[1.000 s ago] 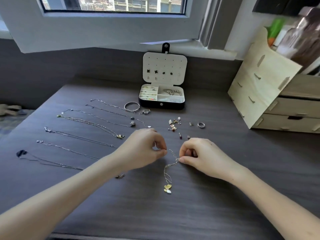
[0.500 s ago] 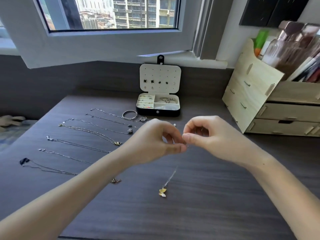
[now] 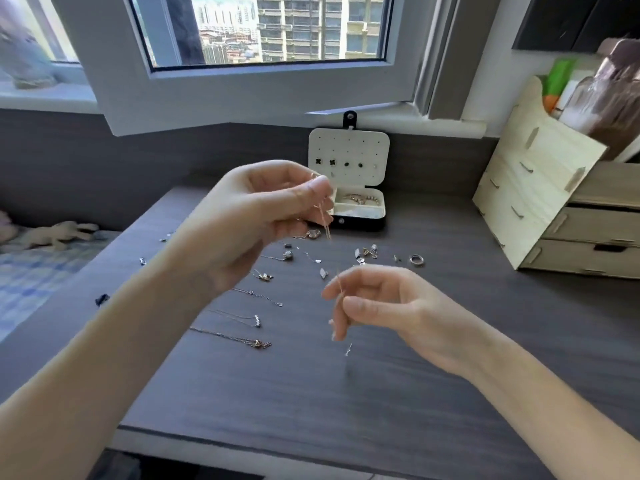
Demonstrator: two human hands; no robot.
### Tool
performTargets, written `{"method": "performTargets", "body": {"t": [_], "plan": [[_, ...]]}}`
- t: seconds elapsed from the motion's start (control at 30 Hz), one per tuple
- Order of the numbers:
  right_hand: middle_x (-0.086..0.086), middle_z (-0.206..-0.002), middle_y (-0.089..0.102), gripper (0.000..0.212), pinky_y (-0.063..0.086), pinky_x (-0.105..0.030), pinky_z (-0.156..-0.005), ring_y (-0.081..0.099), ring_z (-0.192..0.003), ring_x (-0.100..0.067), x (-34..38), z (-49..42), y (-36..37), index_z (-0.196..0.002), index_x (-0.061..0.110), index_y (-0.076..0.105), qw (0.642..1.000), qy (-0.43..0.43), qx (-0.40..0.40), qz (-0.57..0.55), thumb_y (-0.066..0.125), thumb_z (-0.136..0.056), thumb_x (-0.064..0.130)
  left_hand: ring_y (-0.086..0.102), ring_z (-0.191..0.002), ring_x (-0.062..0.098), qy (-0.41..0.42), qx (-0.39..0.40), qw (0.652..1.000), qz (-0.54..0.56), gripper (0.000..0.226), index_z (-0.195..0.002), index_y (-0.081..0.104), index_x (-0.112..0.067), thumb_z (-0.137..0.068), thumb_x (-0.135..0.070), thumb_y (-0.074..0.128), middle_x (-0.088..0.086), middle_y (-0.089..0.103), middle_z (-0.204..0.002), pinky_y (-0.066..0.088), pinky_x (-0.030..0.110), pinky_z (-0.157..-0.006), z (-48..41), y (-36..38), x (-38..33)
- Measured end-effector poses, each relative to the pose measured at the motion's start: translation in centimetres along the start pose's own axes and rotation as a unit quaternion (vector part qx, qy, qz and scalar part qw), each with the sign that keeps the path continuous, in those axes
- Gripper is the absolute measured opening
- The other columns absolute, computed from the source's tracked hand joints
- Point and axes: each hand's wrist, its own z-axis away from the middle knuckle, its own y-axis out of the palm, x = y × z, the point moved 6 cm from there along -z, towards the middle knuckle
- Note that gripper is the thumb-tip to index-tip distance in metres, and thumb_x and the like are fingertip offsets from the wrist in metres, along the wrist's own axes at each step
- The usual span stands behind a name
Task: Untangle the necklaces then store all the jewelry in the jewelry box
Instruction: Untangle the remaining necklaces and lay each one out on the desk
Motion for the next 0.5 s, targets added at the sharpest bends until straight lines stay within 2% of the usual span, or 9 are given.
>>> {"method": "performTargets", "body": {"t": [0.03, 0.17, 0.3, 0.37, 0.43, 0.47, 0.5], "plan": [[-0.006, -0.076, 0.067, 0.011, 0.048, -0.032, -0.085, 0.062, -0.077, -0.019, -0.4, -0.1, 0.7, -0.099, 0.008, 0.064, 1.0, 0.01, 0.002, 0.017, 0.057, -0.092, 0.012, 0.062, -0.07, 0.013, -0.002, -0.024, 1.0, 0.01, 0.011, -0.077, 0.064, -0.012, -0.076, -0.022, 0.068, 0.0, 0.067, -0.073, 0.048, 0.019, -0.062, 0.5, -1.3, 0.0], [-0.002, -0.063, 0.061, 0.016, 0.043, -0.024, -0.064, 0.054, -0.06, -0.012, -1.8, -0.9, 2.8, -0.09, 0.008, 0.068, 0.996, 0.046, -0.011, 0.071, 0.053, -0.094, 0.009, 0.063, -0.063, 0.011, -0.049, -0.131, 0.989, 0.052, 0.017, -0.076, 0.056, -0.011, -0.078, -0.026, 0.062, 0.0, 0.065, -0.067, 0.048, 0.017, -0.054, 3.3, -7.3, 2.1], [0.004, -0.059, 0.059, 0.016, 0.045, -0.021, -0.058, 0.051, -0.053, -0.007, -3.4, -2.2, 5.2, -0.087, 0.011, 0.069, 0.982, 0.061, -0.023, 0.178, 0.055, -0.093, 0.017, 0.062, -0.055, 0.008, -0.128, -0.259, 0.957, -0.006, 0.02, -0.074, 0.055, -0.009, -0.086, -0.026, 0.059, -0.001, 0.064, -0.061, 0.048, 0.015, -0.05, 7.5, -13.2, 7.0], [0.008, -0.07, 0.065, 0.016, 0.045, -0.022, -0.068, 0.054, -0.062, -0.003, -3.7, -3.1, 6.5, -0.09, 0.017, 0.07, 0.952, 0.011, -0.034, 0.304, 0.055, -0.093, 0.022, 0.06, -0.053, 0.007, -0.148, -0.323, 0.93, -0.097, 0.02, -0.076, 0.057, -0.009, -0.092, -0.021, 0.058, 0.001, 0.064, -0.063, 0.046, 0.018, -0.051, 9.6, -16.0, 9.2], [0.008, -0.09, 0.067, 0.021, 0.045, -0.026, -0.078, 0.058, -0.081, -0.01, -4.1, -3.9, 8.2, -0.097, 0.02, 0.07, 0.902, -0.037, -0.04, 0.428, 0.05, -0.095, 0.024, 0.057, -0.056, 0.014, -0.156, -0.371, 0.895, -0.194, 0.021, -0.075, 0.058, -0.007, -0.093, -0.02, 0.058, 0.006, 0.063, -0.067, 0.041, 0.024, -0.054, 11.3, -18.4, 10.5], [0.004, -0.092, 0.065, 0.021, 0.047, -0.031, -0.077, 0.06, -0.084, -0.017, -4.3, -4.3, 9.1, -0.096, 0.019, 0.071, 0.879, -0.072, -0.045, 0.469, 0.05, -0.094, 0.022, 0.056, -0.058, 0.019, -0.159, -0.385, 0.876, -0.243, 0.022, -0.074, 0.058, -0.006, -0.093, -0.019, 0.058, 0.006, 0.062, -0.068, 0.04, 0.026, -0.055, 11.9, -19.3, 10.9], [0.001, -0.086, 0.063, 0.016, 0.05, -0.033, -0.069, 0.061, -0.079, -0.023, -4.6, -4.7, 10.1, -0.089, 0.016, 0.071, 0.849, -0.105, -0.043, 0.517, 0.055, -0.088, 0.019, 0.055, -0.06, 0.022, -0.162, -0.392, 0.856, -0.295, 0.023, -0.074, 0.058, -0.005, -0.092, -0.02, 0.058, 0.006, 0.062, -0.067, 0.039, 0.028, -0.056, 12.4, -20.1, 11.1]]}}
